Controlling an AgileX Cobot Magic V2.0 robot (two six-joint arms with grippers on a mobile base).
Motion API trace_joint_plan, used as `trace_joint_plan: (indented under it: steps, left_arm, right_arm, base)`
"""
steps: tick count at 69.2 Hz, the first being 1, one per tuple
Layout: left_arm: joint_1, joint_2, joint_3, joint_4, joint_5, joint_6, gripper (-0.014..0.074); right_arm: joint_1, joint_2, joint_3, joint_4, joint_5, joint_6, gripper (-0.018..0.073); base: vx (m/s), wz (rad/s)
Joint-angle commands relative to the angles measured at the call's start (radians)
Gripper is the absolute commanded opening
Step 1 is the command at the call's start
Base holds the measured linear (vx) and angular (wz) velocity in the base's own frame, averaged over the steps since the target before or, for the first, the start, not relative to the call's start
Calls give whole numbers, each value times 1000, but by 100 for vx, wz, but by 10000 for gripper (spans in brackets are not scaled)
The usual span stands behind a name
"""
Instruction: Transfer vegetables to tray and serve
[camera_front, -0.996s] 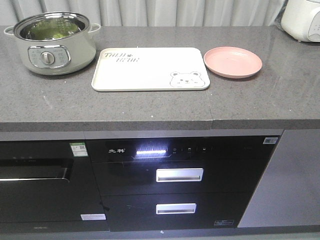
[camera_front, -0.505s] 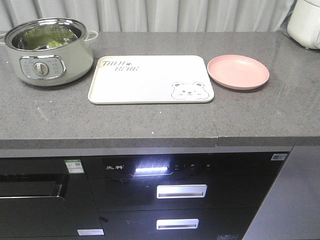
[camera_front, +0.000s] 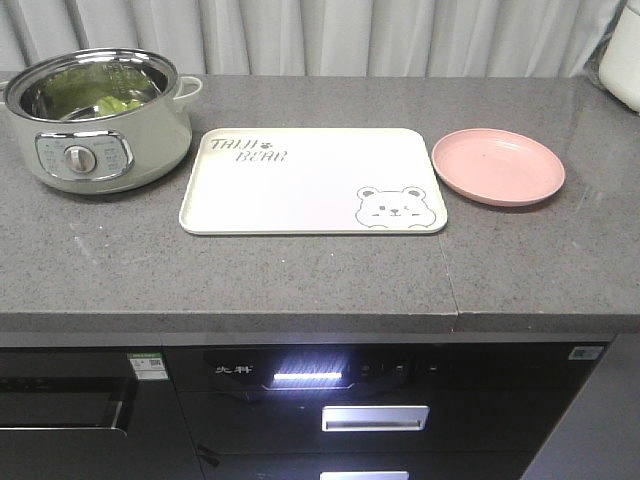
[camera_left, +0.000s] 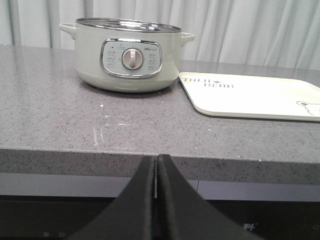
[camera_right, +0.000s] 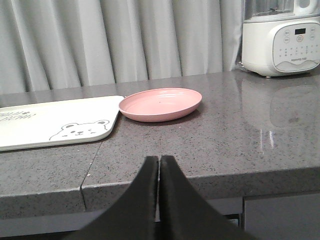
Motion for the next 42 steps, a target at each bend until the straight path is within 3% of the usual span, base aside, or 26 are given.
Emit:
trace_joint_plan:
  steps: [1,42]
  left_arm:
    - [-1,9,21,0,-82,-4,-6]
    - [-1,9,21,0,-82,-4,-6]
  right_arm:
    - [-5,-4,14,-4,-77,-11,-2]
    - [-5,-4,14,-4,-75,-11,-2]
  base:
    - [9,3]
    - [8,2]
